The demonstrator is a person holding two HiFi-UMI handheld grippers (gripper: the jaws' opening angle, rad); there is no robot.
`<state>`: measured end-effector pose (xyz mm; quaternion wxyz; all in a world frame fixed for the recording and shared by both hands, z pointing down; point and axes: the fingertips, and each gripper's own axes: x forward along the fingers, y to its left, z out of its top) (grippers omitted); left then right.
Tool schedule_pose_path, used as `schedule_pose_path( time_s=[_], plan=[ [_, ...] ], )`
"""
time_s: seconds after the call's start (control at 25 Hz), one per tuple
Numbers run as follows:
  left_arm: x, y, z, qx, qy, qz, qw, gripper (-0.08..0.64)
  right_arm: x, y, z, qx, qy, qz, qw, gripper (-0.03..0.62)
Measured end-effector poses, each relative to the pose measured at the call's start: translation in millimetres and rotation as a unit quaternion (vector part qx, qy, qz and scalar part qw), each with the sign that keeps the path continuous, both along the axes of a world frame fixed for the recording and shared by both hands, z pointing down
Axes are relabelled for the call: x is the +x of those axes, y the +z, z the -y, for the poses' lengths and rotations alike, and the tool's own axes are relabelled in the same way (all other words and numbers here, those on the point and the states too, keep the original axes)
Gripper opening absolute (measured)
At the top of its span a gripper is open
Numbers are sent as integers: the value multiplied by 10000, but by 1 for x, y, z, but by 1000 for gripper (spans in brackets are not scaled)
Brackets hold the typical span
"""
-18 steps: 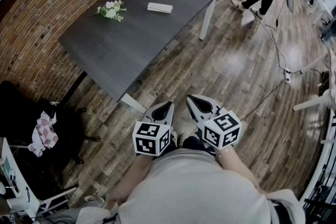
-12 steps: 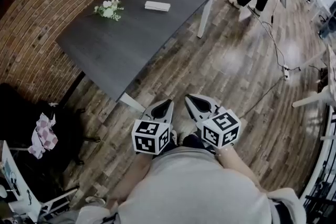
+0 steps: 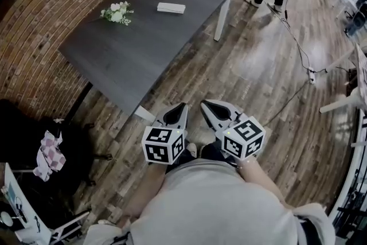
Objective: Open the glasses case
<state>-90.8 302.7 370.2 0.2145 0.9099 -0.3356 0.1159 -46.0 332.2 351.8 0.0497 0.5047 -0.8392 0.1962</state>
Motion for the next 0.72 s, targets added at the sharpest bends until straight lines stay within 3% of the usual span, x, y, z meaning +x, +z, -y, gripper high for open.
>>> schedule_pose_path(
  time_s=[0.24,0.52,0.72],
  plan=[
    [-10,11,5,-191,70,-109,9997,29,-7,18,3,-184,189,-18,9997,16],
    [-12,28,5,-408,234,-84,9989,29,-3,25,14,-288,429,-98,9986,92],
    [-5,32,20,-503,195,-144,9984,29,4,31,30,-398,398,-162,9983,105]
  ],
)
